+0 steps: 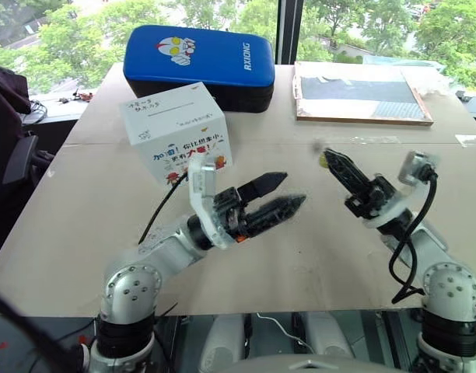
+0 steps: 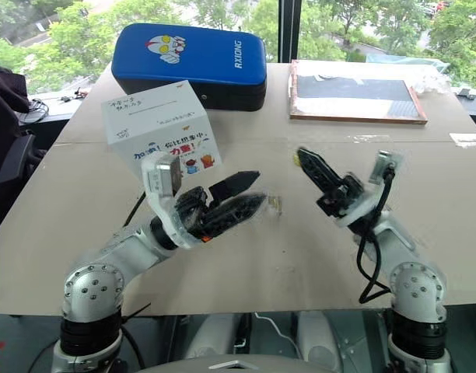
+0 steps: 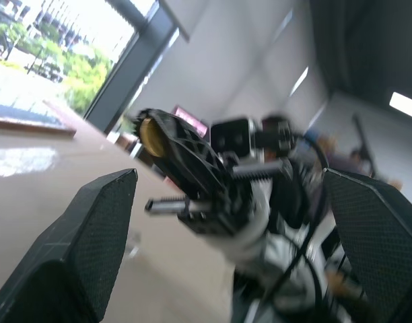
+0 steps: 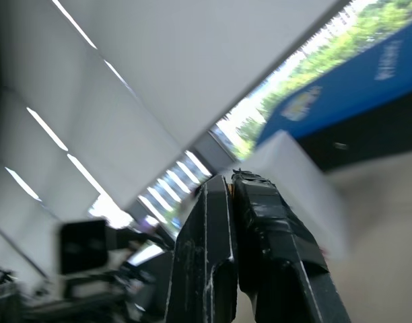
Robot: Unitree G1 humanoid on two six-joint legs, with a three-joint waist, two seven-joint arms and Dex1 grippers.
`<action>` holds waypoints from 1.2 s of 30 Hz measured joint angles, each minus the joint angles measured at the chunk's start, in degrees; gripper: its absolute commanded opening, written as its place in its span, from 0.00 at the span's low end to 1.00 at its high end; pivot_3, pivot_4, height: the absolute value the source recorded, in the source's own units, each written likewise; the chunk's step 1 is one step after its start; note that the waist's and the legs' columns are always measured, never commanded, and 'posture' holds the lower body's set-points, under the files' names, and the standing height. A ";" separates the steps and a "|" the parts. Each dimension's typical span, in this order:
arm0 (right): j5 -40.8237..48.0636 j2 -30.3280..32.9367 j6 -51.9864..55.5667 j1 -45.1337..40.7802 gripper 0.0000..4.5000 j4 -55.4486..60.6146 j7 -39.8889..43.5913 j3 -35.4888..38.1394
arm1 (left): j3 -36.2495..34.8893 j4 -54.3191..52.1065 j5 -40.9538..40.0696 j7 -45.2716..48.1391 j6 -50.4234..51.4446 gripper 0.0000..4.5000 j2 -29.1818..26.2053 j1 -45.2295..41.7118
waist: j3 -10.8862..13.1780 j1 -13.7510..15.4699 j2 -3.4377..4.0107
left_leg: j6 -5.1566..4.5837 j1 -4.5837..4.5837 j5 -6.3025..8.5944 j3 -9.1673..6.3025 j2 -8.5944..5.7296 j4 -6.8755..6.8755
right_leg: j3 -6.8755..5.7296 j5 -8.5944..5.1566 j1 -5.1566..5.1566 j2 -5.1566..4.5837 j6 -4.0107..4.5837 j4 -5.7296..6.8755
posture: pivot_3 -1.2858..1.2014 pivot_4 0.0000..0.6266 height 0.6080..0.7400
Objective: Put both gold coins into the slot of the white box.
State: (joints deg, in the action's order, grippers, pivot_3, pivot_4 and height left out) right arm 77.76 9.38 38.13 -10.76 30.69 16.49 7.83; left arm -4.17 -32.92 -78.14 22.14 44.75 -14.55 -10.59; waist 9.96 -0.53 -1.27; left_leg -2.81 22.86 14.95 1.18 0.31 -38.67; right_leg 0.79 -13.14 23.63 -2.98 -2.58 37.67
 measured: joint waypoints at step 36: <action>6.20 1.83 -0.35 -3.42 0.00 0.67 -0.09 -8.77 | -0.45 2.22 -12.08 -2.11 -1.89 0.02 -1.94 0.04 | 0.00 -0.19 0.01 | 0.00 -0.01 0.00 0.03 0.00 0.04 | -0.07 -0.12 0.02 0.24 0.19 -0.08 | 0.52 0.24 1.00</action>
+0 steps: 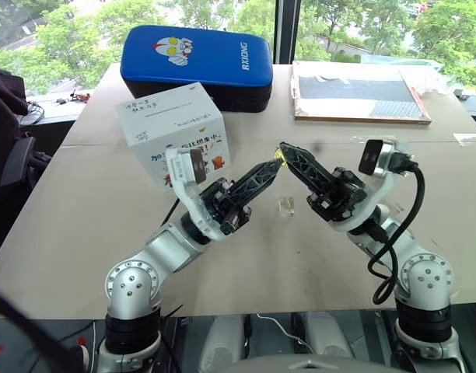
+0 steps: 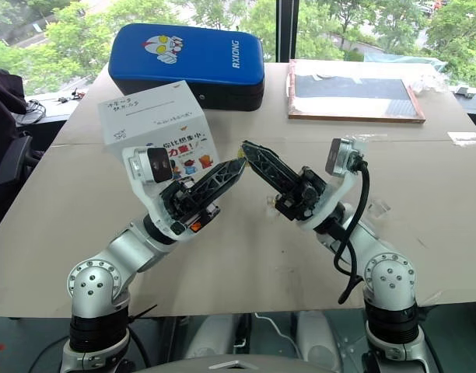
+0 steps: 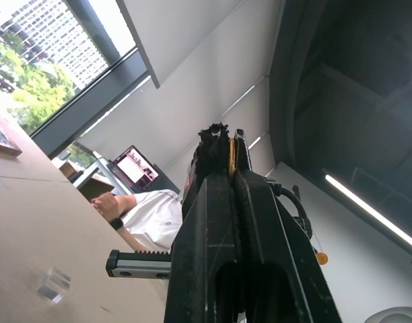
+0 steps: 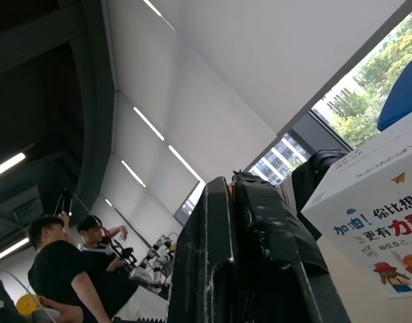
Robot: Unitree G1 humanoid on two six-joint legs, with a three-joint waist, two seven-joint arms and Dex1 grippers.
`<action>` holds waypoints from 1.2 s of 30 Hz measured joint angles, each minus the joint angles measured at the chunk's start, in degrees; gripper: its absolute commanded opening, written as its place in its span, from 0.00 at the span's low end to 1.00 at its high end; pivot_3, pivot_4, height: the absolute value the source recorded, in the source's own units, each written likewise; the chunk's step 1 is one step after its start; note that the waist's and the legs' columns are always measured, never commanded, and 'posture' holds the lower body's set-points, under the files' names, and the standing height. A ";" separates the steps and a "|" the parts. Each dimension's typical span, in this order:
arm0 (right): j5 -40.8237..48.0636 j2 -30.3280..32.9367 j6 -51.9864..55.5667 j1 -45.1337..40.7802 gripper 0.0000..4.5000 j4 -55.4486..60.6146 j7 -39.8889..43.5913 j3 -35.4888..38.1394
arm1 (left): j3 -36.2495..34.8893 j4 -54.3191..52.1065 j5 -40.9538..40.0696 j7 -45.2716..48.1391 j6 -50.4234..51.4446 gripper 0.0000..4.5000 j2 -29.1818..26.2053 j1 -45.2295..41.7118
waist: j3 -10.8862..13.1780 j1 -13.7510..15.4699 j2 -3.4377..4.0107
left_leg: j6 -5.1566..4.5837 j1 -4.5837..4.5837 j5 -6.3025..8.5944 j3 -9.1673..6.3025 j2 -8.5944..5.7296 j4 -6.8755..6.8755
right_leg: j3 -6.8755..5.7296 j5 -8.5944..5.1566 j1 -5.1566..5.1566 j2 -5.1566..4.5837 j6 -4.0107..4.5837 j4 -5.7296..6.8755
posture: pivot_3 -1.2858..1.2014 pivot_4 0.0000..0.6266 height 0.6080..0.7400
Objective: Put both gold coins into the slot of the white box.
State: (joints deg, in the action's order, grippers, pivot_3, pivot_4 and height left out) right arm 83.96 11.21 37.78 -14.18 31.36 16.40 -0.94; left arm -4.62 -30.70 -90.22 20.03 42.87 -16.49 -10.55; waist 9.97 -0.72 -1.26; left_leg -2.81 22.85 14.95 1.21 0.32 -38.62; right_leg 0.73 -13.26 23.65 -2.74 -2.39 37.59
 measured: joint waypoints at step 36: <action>0.01 5.33 -0.66 0.89 0.79 -0.68 -0.15 3.78 | -2.19 1.05 0.86 -1.50 -2.03 0.00 -4.67 -0.98 | 0.01 0.20 -0.01 | 0.00 0.13 0.00 -0.03 0.01 0.25 | 0.00 -0.01 0.00 -0.03 0.02 -0.48 | 0.52 0.24 1.00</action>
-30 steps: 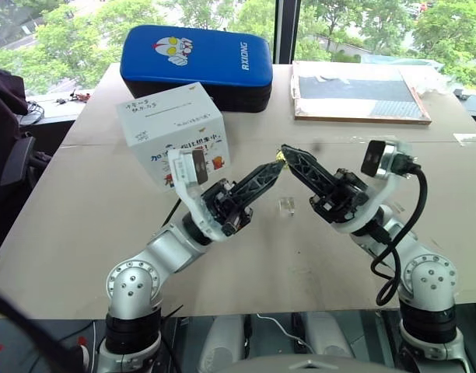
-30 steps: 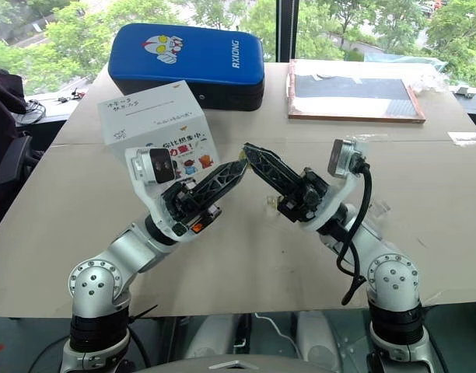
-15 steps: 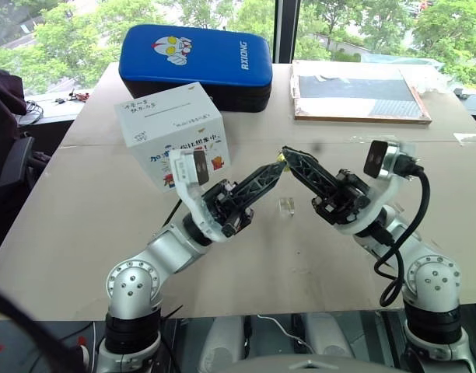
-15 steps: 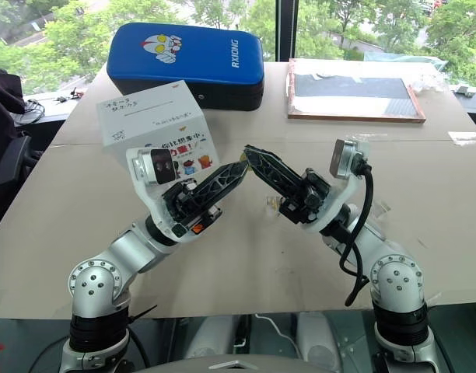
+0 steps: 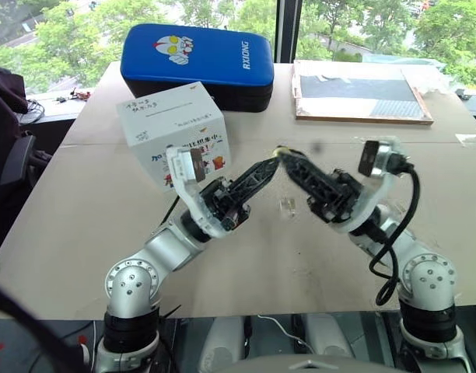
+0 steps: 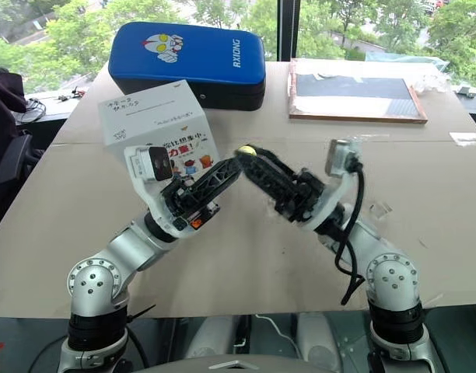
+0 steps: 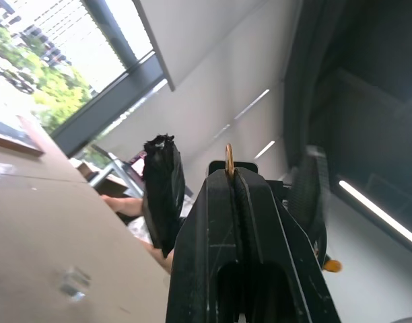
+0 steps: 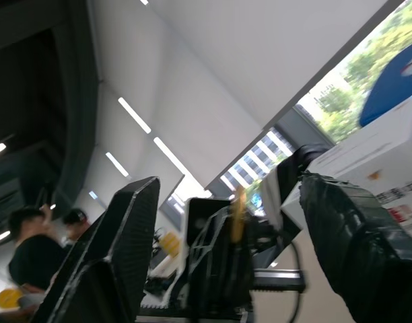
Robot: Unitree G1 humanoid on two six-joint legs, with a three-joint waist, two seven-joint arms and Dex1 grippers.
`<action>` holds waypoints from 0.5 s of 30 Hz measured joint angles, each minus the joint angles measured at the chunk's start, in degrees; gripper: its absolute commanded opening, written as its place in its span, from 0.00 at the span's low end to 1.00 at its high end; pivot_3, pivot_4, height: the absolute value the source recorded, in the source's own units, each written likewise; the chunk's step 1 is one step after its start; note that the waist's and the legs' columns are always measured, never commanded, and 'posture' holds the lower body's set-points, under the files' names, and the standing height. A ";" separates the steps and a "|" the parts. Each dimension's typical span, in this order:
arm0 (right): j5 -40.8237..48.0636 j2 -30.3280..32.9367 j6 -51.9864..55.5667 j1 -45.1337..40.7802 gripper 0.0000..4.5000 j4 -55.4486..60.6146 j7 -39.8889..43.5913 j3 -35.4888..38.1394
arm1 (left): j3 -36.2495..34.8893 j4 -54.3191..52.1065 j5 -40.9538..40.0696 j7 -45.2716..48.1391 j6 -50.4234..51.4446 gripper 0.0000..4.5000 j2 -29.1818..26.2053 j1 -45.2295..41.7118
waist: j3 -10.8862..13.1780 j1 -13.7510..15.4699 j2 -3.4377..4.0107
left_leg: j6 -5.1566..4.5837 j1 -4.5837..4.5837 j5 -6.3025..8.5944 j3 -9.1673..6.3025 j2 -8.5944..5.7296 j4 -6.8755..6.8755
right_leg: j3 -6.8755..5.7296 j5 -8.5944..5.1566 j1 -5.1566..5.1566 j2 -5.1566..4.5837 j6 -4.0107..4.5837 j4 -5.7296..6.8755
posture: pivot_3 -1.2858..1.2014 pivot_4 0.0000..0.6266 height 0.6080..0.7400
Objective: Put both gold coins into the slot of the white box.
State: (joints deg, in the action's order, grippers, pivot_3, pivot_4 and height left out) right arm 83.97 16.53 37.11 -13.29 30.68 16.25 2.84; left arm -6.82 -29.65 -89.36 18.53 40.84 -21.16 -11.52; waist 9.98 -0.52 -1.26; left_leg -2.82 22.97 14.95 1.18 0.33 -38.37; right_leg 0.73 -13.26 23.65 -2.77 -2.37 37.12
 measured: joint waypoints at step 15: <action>-24.55 22.75 -2.32 -7.50 0.79 -3.28 22.29 3.61 | -1.22 35.57 39.30 43.00 -11.40 0.00 -40.44 -28.44 | 0.24 -0.05 0.05 | -0.02 0.06 0.01 0.13 0.01 0.29 | -0.21 0.00 0.09 0.13 -0.08 -0.37 | 0.52 0.24 1.00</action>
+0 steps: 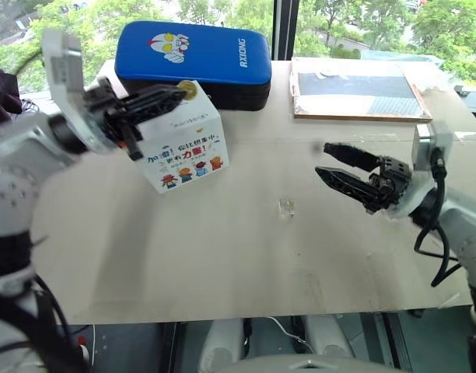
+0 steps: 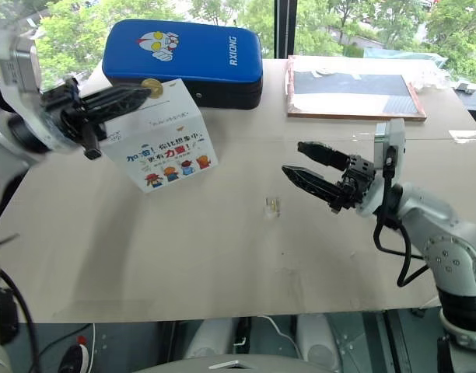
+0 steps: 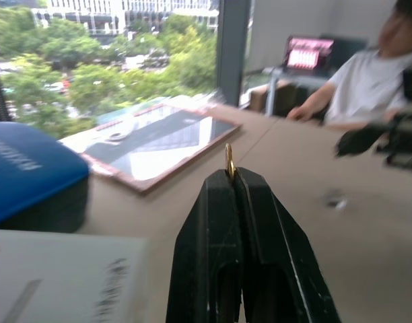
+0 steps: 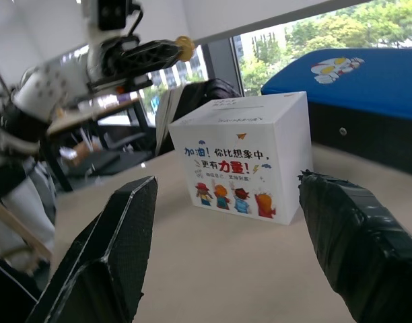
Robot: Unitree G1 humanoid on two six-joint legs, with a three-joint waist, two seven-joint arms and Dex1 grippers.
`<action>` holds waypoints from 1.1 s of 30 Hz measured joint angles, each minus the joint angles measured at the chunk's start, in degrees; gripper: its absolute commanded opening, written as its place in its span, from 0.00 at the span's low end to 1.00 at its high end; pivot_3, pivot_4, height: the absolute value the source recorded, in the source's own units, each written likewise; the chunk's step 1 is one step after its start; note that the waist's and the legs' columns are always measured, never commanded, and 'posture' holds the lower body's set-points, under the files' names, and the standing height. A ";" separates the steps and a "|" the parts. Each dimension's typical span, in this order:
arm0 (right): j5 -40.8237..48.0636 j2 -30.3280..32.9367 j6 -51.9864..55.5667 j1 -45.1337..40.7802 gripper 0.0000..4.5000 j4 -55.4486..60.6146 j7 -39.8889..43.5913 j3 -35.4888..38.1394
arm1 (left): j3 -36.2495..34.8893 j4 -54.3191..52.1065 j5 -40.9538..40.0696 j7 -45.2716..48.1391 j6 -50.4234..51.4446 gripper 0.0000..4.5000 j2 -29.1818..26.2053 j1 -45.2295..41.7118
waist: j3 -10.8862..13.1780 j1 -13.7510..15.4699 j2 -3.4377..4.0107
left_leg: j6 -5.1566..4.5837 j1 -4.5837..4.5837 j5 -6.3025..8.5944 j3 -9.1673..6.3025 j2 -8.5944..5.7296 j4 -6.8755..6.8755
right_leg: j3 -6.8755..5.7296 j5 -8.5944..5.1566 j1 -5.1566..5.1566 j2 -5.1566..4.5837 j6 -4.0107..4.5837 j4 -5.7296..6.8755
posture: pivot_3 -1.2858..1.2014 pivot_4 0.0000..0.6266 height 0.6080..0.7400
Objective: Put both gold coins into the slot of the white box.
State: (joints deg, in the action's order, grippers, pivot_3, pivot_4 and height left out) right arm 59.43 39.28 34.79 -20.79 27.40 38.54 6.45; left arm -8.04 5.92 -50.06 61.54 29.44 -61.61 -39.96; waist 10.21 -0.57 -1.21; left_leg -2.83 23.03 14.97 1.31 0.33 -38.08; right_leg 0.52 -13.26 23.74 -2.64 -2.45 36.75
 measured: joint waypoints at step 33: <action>-12.94 -5.95 1.49 -7.67 0.79 6.44 -12.76 -3.27 | 11.97 64.44 46.44 26.34 -35.60 0.00 8.17 -36.33 | -0.02 -0.16 -0.11 | -0.18 1.66 0.09 -0.16 -0.04 -1.28 | -0.62 0.00 1.39 -0.37 -0.40 1.31 | 0.52 0.24 1.00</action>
State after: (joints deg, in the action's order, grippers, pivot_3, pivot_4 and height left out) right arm 46.49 33.33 36.28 -28.46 33.84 25.78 3.18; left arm 3.93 70.36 -3.63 87.87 -6.16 -53.44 -76.29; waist 10.19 -0.73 -1.32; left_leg -3.01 24.70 15.05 1.15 0.29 -39.36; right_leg -0.10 -13.27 25.13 -3.01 -2.85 38.06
